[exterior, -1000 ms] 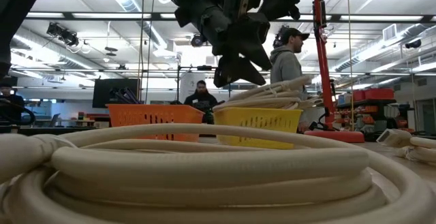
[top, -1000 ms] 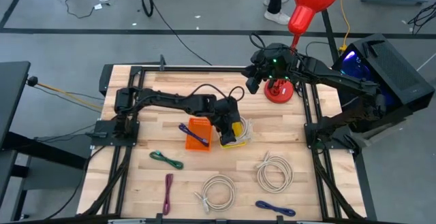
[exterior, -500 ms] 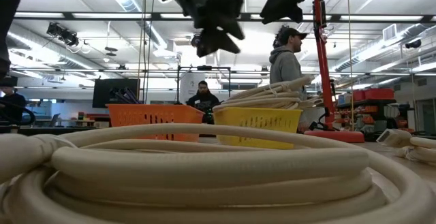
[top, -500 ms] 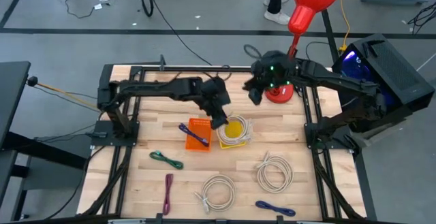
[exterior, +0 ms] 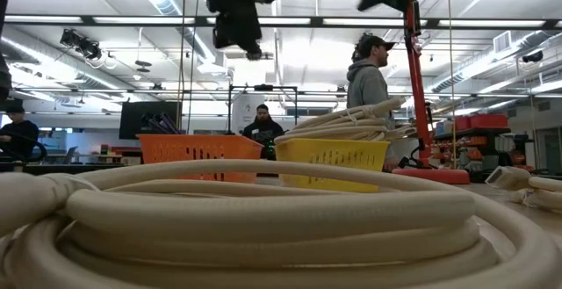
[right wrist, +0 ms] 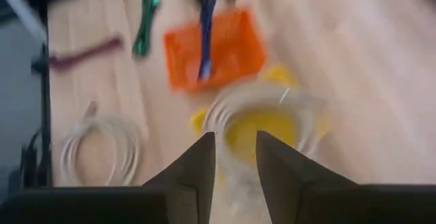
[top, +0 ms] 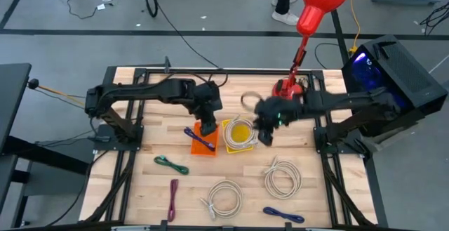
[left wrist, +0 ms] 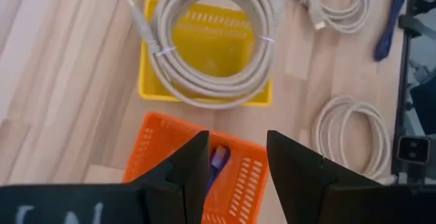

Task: Pick & Place USB Port
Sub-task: Put the brown HDMI cable into the yellow bin

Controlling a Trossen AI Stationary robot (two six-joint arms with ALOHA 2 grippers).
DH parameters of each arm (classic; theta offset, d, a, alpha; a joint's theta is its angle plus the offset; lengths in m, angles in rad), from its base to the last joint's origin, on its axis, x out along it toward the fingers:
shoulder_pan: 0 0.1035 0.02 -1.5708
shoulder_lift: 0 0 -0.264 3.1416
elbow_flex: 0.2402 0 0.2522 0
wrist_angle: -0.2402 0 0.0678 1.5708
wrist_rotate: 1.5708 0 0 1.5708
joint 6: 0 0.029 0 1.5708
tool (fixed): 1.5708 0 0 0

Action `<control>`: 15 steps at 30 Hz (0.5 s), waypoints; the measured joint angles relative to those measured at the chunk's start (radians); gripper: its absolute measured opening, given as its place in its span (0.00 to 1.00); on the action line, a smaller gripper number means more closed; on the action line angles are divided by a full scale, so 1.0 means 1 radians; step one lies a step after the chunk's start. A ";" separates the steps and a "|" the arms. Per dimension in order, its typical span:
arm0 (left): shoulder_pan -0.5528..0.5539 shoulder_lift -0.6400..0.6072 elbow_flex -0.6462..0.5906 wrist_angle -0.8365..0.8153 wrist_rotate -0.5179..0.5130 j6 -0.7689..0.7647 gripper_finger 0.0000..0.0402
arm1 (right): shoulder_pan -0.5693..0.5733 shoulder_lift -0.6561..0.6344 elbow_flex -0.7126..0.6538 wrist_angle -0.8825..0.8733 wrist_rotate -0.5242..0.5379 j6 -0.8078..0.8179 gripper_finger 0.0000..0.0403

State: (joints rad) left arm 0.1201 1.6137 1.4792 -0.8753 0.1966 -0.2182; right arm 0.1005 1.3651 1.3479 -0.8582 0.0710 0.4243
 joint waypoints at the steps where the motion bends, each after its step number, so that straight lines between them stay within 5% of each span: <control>1: -0.009 -0.007 0.000 -0.001 -0.001 -0.002 0.38 | 0.026 0.000 -0.027 -0.007 -0.001 0.033 0.27; 15: -0.068 -0.317 0.000 -0.099 -0.296 -0.066 0.38 | 0.324 -0.067 -0.401 0.345 0.045 0.531 0.27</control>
State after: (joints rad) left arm 0.0525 1.2969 1.4796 -0.9747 -0.0992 -0.2846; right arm 0.4246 1.2979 0.9471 -0.5130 0.1162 0.9550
